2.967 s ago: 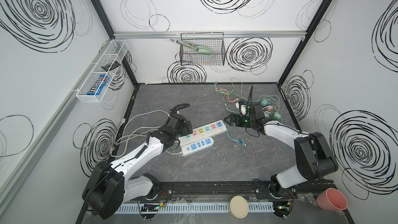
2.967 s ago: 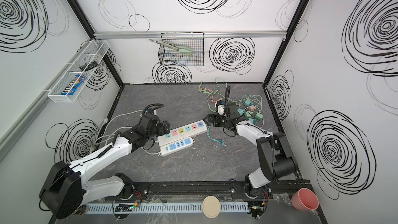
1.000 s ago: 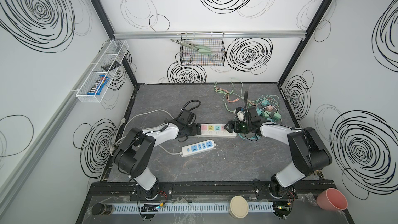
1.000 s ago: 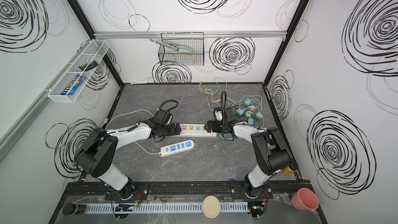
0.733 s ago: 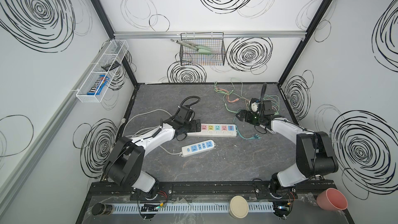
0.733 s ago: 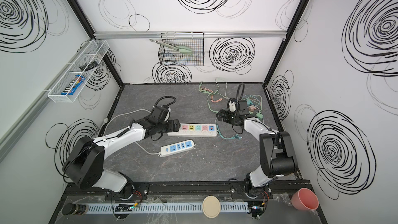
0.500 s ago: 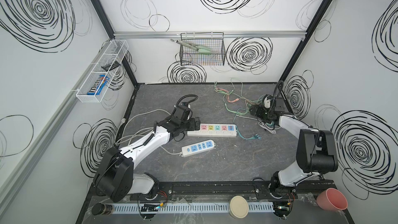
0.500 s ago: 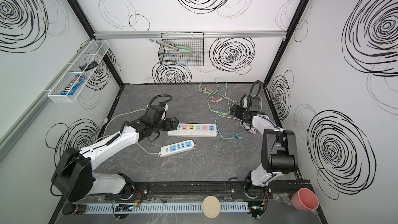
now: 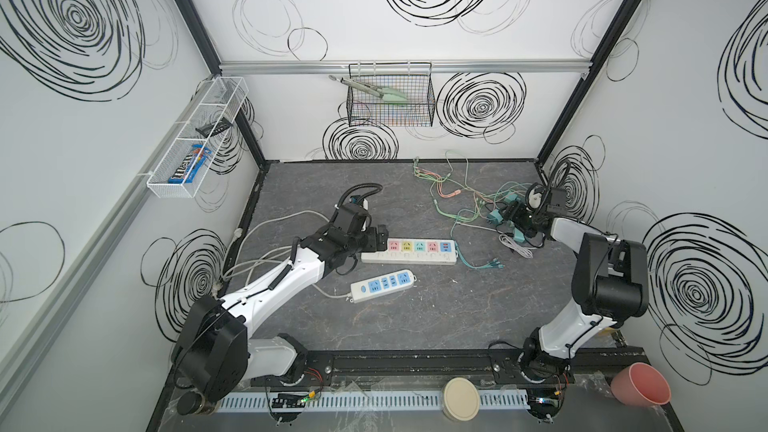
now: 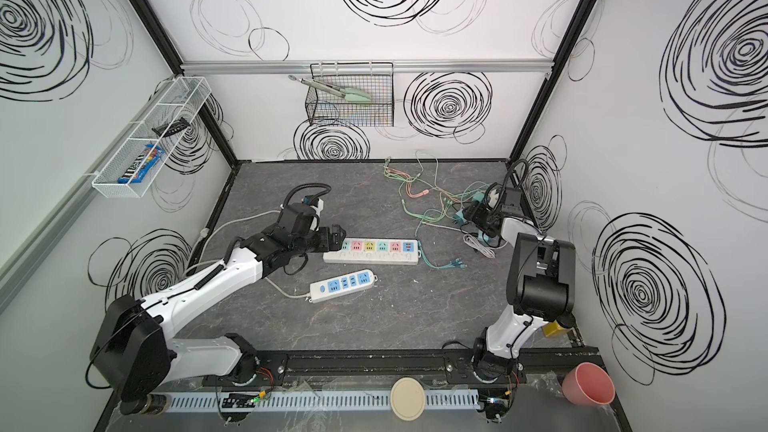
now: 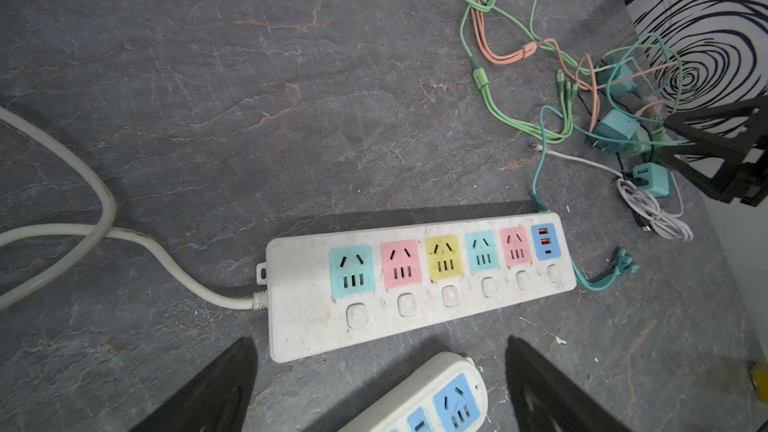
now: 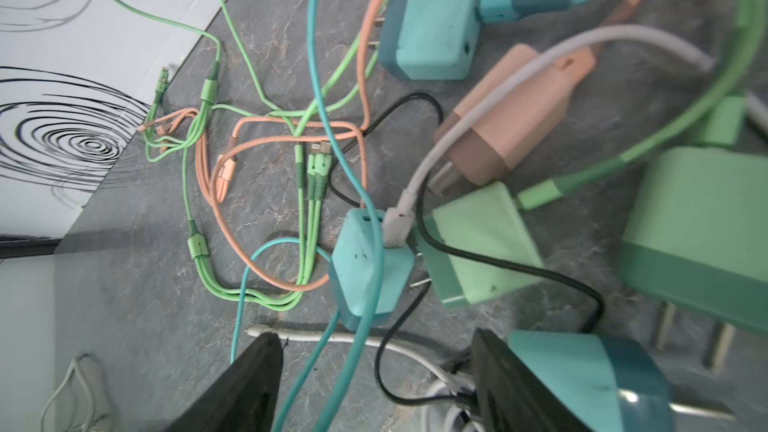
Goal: Insert the plug
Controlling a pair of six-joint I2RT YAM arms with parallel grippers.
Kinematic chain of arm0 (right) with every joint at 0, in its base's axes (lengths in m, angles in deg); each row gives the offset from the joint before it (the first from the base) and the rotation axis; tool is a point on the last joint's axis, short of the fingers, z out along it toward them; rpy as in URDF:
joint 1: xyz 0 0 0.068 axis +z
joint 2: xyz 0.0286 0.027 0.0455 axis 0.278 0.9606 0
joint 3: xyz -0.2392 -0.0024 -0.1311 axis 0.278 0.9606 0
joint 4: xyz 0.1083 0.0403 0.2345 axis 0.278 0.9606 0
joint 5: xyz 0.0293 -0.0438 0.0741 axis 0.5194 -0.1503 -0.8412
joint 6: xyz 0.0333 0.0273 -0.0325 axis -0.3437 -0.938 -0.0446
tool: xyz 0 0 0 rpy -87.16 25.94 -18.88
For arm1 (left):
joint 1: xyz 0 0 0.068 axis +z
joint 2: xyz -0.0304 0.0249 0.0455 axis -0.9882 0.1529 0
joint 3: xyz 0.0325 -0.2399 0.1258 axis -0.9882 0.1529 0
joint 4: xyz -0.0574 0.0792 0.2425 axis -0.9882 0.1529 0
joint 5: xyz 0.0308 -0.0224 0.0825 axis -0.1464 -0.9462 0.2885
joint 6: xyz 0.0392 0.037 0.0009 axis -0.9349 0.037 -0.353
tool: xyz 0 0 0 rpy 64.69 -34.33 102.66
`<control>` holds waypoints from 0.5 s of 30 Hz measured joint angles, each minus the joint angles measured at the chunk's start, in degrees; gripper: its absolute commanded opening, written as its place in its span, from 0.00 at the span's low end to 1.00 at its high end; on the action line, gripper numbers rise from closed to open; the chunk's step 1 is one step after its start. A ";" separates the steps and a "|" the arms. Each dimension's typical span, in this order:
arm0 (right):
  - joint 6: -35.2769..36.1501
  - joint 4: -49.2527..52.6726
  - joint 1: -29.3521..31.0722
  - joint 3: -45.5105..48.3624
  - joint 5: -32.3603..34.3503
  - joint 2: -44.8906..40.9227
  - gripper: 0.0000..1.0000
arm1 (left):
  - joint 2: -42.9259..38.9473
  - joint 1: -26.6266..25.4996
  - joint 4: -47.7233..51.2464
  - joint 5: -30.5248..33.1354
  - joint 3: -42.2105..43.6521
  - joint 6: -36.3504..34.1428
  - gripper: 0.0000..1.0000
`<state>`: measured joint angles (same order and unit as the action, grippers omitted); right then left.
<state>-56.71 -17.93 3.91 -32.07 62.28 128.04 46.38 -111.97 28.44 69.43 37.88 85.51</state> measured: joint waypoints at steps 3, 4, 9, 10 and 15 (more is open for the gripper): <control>0.02 -0.13 0.76 -1.40 -2.32 1.29 0.50 | 0.20 -0.07 0.00 0.28 0.00 0.04 0.96; 0.17 -0.11 1.07 -1.77 -2.78 1.64 0.42 | 0.24 -0.11 0.02 0.37 0.00 0.09 0.96; 0.96 0.11 3.30 -2.43 -2.34 1.60 0.08 | 0.33 -0.72 0.09 0.90 0.00 0.15 0.96; 1.44 0.35 3.91 -2.51 -1.86 1.29 0.06 | 0.33 -0.74 0.09 1.03 0.00 0.15 0.96; 4.63 3.13 9.27 -7.13 1.25 -1.62 0.00 | 0.33 -0.74 0.13 1.70 0.07 0.17 0.96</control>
<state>-52.08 -14.81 13.18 -39.20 63.53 126.42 46.71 -112.71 28.57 71.13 37.94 85.68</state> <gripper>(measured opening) 0.070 0.962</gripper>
